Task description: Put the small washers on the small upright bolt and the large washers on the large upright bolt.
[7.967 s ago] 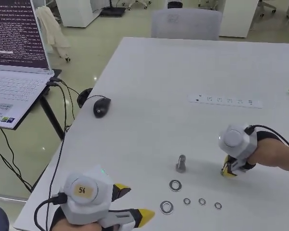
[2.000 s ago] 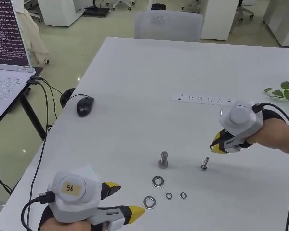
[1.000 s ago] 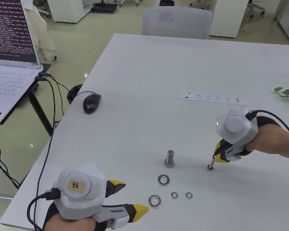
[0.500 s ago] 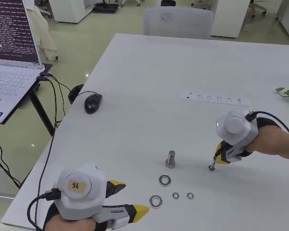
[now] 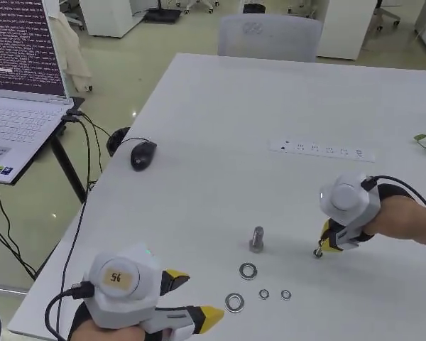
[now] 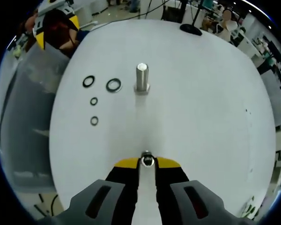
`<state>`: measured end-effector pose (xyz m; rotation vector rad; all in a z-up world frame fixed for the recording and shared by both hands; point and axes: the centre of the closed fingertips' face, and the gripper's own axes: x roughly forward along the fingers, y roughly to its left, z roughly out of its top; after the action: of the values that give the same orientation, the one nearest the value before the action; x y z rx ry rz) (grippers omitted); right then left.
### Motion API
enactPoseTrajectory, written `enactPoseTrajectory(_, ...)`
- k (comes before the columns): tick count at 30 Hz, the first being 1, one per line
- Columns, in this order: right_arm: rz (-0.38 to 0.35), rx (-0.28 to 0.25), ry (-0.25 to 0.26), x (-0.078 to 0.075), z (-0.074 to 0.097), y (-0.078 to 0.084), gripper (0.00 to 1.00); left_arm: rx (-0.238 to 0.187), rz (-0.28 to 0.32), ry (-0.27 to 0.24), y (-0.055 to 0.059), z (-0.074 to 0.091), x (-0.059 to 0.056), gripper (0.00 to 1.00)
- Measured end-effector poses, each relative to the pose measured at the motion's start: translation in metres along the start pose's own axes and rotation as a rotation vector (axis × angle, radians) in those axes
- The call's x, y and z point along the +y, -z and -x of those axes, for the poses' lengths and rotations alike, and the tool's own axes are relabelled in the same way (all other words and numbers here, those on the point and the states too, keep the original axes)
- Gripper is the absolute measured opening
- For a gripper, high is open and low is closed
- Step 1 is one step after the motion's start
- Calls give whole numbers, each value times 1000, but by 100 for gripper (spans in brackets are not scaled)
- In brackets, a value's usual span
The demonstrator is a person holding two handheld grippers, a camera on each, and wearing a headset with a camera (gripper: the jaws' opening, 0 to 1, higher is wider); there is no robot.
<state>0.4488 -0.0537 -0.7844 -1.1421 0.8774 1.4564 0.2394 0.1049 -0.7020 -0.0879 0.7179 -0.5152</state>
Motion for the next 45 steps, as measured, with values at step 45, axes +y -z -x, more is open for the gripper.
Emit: enactPoseTrajectory(45,-201,-126,94,1,29,11,24,-14,-5,1,-3,0,-3,50)
